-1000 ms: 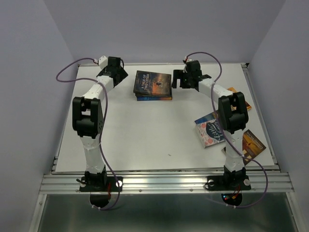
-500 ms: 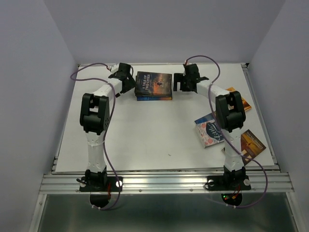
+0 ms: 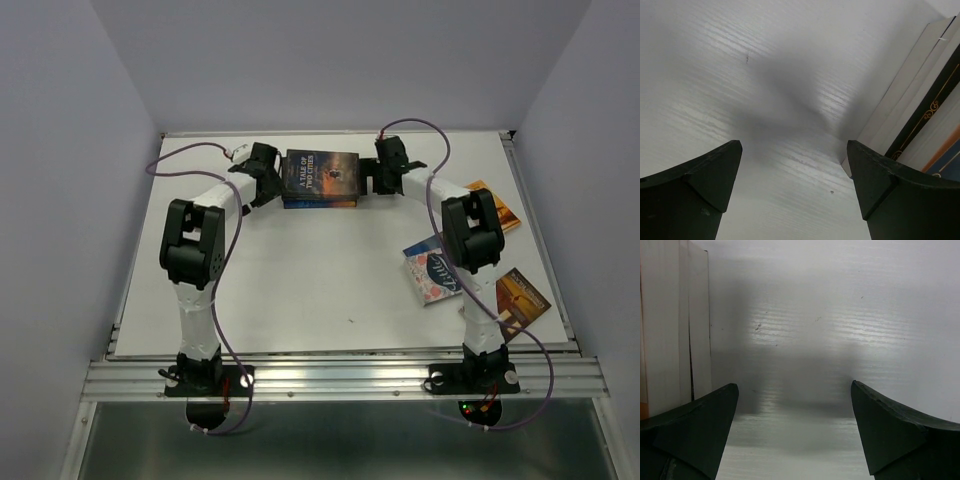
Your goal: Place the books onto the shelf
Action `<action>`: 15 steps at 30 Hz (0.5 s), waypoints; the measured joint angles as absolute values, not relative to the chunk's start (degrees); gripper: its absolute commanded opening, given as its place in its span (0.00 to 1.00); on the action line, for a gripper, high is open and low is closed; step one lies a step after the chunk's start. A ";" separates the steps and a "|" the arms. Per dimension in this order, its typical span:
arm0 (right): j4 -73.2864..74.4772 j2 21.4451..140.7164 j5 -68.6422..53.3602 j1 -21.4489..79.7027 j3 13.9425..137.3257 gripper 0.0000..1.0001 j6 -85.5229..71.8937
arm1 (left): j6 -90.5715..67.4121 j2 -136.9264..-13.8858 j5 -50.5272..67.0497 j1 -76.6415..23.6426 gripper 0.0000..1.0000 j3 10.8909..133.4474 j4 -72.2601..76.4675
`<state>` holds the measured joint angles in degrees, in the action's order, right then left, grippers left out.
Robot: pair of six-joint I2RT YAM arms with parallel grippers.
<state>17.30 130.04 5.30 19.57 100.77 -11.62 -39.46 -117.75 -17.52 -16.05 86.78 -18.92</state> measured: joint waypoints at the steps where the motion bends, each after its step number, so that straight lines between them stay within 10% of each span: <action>1: 17.58 130.04 6.26 19.75 100.79 1.00 -11.81 | -39.44 -117.51 -17.61 -16.19 0.99 86.78 -19.18; 15: 22.09 103.83 19.57 16.23 77.62 1.00 -22.68 | -40.71 -91.31 -20.03 -12.93 0.99 79.85 -24.62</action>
